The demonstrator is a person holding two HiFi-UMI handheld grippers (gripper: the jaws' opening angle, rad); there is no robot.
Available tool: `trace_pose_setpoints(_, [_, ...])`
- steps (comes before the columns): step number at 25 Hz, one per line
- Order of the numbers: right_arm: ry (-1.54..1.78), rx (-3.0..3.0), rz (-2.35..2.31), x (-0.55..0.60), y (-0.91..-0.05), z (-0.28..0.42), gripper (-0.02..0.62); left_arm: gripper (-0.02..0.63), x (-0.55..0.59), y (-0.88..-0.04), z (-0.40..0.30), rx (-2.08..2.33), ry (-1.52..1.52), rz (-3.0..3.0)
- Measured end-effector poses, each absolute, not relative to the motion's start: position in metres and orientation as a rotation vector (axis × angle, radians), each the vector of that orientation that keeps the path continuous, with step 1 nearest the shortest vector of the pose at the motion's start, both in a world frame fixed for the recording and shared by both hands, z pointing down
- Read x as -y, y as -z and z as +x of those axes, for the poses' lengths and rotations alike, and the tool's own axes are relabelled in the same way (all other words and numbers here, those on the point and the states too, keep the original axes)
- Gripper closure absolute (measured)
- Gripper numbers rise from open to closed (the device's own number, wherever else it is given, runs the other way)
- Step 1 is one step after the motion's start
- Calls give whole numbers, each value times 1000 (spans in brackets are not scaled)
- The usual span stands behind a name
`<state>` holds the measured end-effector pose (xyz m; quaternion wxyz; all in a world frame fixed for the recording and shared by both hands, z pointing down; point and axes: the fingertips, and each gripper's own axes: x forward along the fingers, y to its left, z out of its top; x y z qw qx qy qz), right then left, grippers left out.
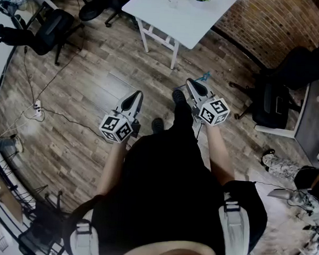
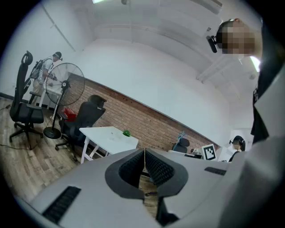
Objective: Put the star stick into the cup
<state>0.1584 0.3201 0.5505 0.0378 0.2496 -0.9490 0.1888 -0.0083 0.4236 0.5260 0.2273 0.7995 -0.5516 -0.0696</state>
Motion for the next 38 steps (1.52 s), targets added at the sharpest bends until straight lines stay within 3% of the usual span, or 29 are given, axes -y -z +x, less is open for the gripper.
trace_pose_setpoints(38, [-560, 2872, 846, -165, -545, 184, 584, 580, -275, -513, 7, 1509, 87, 2232])
